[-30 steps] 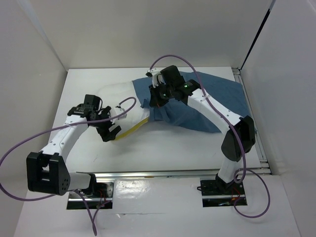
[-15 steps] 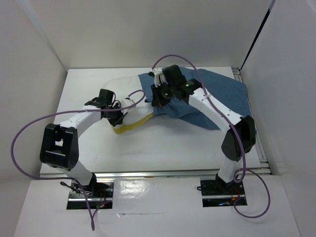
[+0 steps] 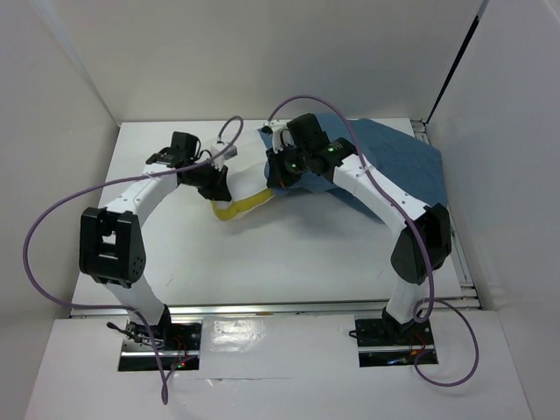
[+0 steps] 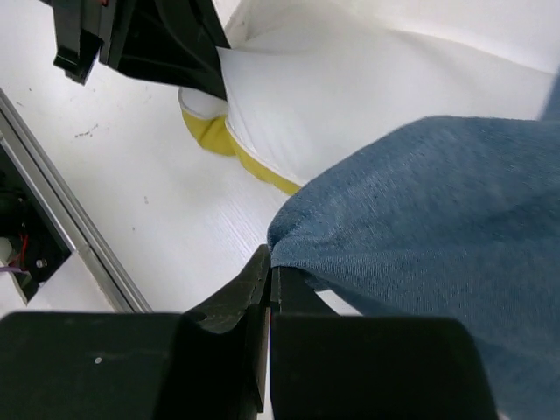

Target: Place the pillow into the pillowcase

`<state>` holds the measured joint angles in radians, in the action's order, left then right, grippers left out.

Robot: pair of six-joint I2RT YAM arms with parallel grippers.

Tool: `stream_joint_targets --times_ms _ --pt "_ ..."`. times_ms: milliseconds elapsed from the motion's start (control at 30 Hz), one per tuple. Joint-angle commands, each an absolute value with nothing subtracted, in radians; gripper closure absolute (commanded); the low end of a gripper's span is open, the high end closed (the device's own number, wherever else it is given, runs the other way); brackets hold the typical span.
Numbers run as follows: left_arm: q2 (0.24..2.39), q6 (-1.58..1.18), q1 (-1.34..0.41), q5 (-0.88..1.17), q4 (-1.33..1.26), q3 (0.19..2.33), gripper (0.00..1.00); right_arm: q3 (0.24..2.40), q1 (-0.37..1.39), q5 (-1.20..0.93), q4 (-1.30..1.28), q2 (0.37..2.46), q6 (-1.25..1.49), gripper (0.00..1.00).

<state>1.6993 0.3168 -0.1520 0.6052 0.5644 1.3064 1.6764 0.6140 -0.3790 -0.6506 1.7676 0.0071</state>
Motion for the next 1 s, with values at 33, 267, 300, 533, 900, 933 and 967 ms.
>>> stream_joint_targets --times_ms 33,267,300,533,900,933,967 --pt "1.717 0.075 -0.15 0.9 0.566 1.43 1.0 1.784 0.664 -0.451 -0.588 1.796 0.026 1.0" --pt "1.735 -0.067 -0.15 0.977 0.497 1.496 1.0 1.887 0.759 -0.471 -0.569 1.876 0.026 1.0" --pt "1.744 -0.077 -0.15 0.986 0.488 1.496 1.0 1.916 0.768 -0.471 -0.569 1.894 0.026 1.0" --pt "1.733 -0.228 -0.15 0.986 0.345 1.473 1.0 2.008 0.824 -0.547 -0.569 1.945 0.026 1.0" --pt "1.721 -0.216 -0.15 0.953 0.337 1.413 1.0 1.938 0.854 -0.528 -0.612 1.863 -0.018 0.86" --pt "1.721 -0.198 -0.141 0.94 0.353 1.402 1.0 1.919 0.854 -0.503 -0.612 1.844 -0.018 0.8" --pt "1.706 -0.151 -0.141 0.94 0.374 1.393 1.0 1.901 0.845 -0.456 -0.612 1.826 -0.018 0.74"
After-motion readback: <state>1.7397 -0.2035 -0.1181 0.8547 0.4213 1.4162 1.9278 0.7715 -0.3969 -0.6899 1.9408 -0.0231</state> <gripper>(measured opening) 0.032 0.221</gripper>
